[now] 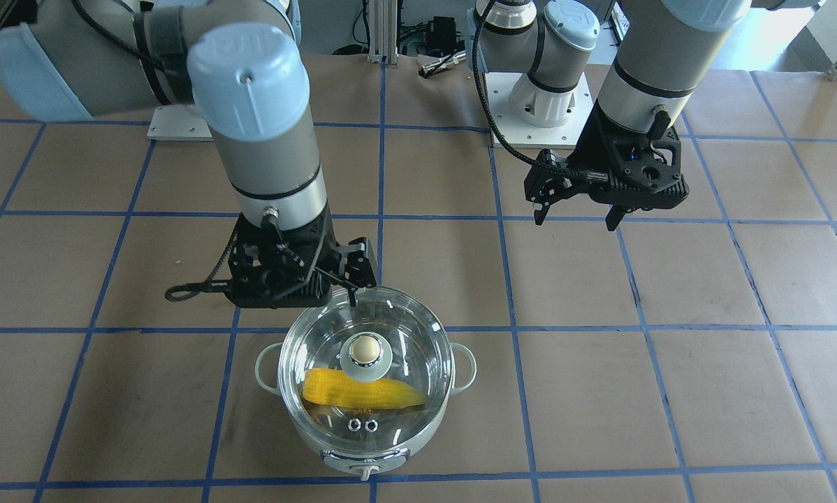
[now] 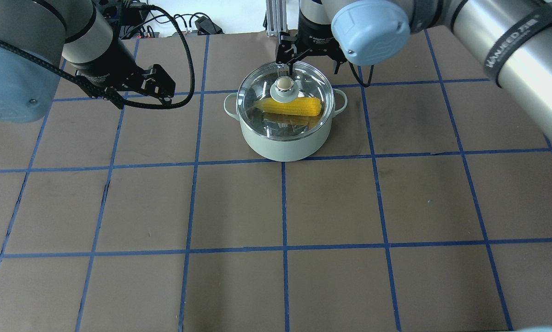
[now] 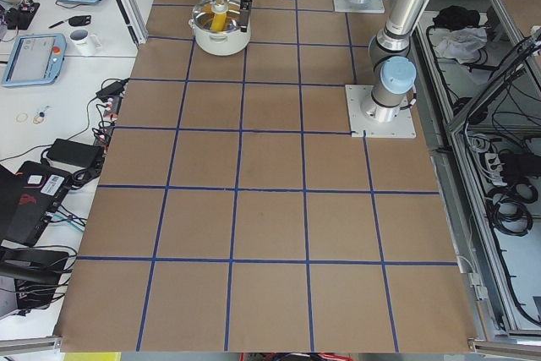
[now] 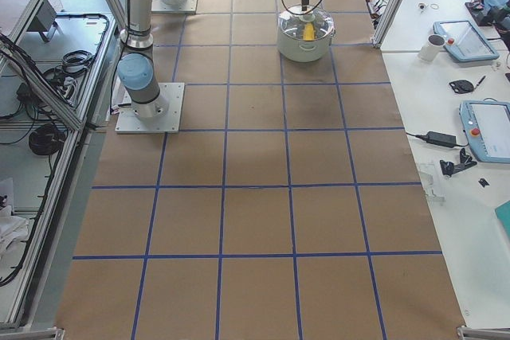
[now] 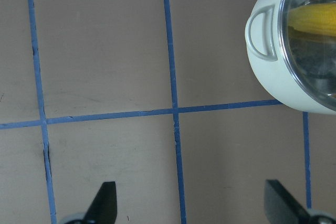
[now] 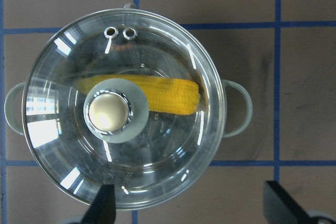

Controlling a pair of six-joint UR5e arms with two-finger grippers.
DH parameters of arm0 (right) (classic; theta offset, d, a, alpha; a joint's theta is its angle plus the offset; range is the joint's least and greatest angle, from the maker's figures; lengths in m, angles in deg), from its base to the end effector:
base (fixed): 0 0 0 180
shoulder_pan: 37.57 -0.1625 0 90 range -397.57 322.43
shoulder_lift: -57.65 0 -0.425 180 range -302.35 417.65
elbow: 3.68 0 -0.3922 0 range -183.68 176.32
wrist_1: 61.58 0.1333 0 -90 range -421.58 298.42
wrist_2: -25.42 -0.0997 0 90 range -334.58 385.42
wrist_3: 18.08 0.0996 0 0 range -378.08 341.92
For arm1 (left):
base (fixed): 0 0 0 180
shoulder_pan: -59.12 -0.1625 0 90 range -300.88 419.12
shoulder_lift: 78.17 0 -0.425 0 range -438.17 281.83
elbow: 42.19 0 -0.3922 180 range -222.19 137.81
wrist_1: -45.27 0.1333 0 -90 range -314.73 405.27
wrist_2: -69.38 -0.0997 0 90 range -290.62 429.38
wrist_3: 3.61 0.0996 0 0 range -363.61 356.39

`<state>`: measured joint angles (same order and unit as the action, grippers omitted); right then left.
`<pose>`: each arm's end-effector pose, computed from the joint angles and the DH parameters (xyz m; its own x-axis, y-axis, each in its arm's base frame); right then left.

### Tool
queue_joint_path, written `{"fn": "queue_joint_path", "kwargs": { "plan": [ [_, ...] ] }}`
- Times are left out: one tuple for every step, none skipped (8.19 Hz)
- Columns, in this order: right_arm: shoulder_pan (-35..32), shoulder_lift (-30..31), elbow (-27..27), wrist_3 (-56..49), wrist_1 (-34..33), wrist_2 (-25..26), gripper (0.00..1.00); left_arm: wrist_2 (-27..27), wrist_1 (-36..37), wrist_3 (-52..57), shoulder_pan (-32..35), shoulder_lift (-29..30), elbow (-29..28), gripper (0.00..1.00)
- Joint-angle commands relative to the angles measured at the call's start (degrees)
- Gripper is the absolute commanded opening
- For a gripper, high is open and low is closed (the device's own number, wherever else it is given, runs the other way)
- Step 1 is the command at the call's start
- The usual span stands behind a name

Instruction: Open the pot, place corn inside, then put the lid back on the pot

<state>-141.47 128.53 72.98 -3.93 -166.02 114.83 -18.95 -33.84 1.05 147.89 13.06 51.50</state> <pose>0.2849 -0.5919 0.4411 -0.9989 0.0002 -0.0467 0.0069 0.9896 -0.1435 -0.1252 -0.5122 0.4651 -0.9978 0.0624 0.0204 0.0599 0.9926 -0.1060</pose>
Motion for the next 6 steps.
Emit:
{"fn": "queue_joint_path", "kwargs": {
  "plan": [
    [5.6,12.9,8.3,-6.1,5.2,0.5,1.0,0.0,0.0,0.0,0.0,-0.1,0.0,1.0],
    [8.1,14.9,8.7,-10.2,8.9,0.2,1.0,0.0,-0.5,0.0,-0.3,-0.5,0.0,1.0],
    [9.9,16.2,8.9,-12.9,11.4,0.0,1.0,-0.1,-1.1,0.0,-0.6,-0.7,-0.1,1.0],
    [10.4,17.1,9.0,-13.3,12.1,0.0,1.0,-0.2,-1.1,0.0,-0.8,-0.7,-0.2,1.0],
    [10.5,17.5,9.0,-13.5,12.2,0.0,1.0,-0.2,-1.2,0.0,-1.0,-0.9,0.0,1.0],
    [10.5,17.7,9.1,-13.6,12.1,0.0,1.0,-0.1,-1.7,0.1,-1.3,-1.0,0.0,1.0]
  ]
}}
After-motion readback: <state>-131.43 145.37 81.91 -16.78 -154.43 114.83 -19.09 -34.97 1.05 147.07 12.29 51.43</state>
